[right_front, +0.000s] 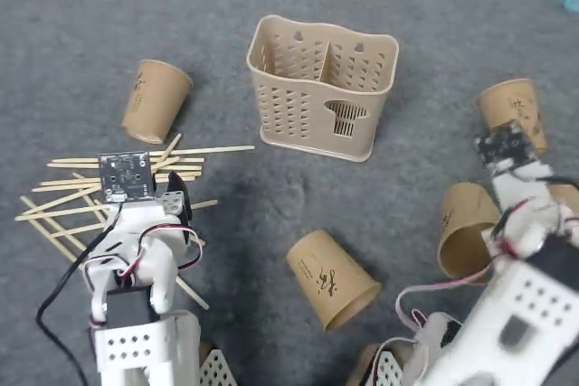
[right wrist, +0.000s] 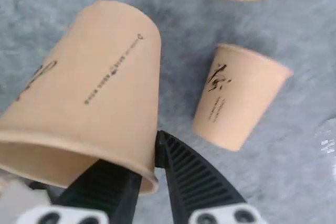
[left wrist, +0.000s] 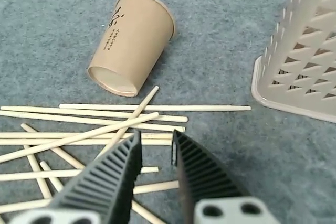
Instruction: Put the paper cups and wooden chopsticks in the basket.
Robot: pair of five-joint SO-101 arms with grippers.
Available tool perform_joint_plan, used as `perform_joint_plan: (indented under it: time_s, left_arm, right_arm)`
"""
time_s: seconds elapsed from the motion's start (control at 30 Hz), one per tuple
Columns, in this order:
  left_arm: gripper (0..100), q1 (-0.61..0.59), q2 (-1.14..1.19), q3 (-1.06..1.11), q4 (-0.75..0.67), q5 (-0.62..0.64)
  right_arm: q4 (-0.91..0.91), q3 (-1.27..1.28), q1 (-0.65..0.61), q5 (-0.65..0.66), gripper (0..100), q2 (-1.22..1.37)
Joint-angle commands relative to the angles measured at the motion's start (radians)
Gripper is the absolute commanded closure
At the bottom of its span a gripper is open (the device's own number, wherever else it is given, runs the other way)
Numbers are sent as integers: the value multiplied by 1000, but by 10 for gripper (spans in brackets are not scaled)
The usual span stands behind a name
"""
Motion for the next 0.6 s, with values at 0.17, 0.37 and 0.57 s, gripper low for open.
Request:
perform_joint_plan:
  time_s: [0.17, 0.37, 0.57]
  left_arm:
    - [911, 2, -12, -2, -25, -9]
    - [911, 2, -12, -1, -25, -9]
    - [911, 2, -12, -1, -25, -9]
  right_arm:
    - [147, -351, -5, -160, 990, 529]
    - [214, -526, -12, -207, 982, 776]
    - [237, -612, -15, -210, 813, 835]
